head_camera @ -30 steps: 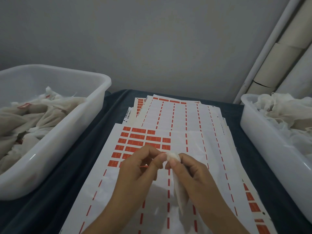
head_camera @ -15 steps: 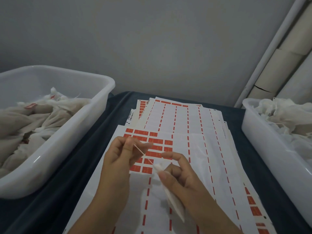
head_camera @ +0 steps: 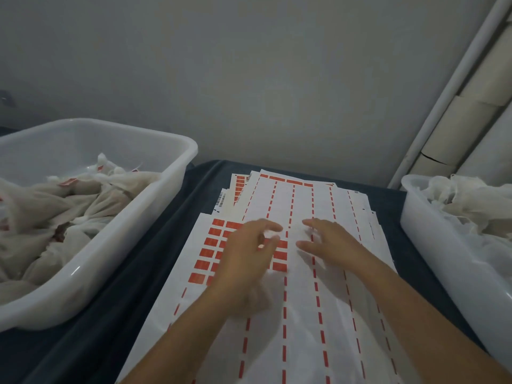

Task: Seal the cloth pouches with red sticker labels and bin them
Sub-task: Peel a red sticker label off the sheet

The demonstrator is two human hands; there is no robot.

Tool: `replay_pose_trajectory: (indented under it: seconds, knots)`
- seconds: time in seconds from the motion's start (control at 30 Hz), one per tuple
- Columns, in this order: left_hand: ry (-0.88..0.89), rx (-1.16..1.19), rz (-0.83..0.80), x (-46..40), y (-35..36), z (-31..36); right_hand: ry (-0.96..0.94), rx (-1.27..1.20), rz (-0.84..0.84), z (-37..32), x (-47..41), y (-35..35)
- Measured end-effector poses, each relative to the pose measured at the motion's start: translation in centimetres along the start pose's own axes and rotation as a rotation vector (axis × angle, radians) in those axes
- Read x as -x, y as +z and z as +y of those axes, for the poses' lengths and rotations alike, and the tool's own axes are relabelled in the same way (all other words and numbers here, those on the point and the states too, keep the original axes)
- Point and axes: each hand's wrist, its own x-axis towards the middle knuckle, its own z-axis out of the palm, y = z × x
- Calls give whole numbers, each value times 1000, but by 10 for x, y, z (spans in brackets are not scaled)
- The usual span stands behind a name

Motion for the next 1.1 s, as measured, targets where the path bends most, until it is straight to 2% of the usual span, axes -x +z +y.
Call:
replay_pose_trajectory:
  seconds: [0.1,0.2,0.27,0.33,0.47,0.6,0.67,0.83,1.1]
  knots:
    - [-20,-214,-41,-10,23,-11,-5,115,-32,2,-14,1]
    - [-13,-243,-51,-10,30,-21,61,124,84,9,-8,-1]
    - [20,-266,-63,-9,28,-27,165,71,176,17,11,-1]
    - [43,-292,-106,-7,25,-31,251,-98,198,24,36,3]
    - [39,-309,-194,-5,21,-32,357,-464,124,23,77,6]
    - [33,-272,-222,-3,17,-30,451,-792,3,13,79,11]
    - [26,-246,-214,-2,12,-29,445,-806,-87,4,75,13]
    - [98,-273,-171,0,4,-30,423,-835,-142,-5,64,7]
    - [146,-239,-82,-1,0,-29,355,-994,-105,-12,73,21]
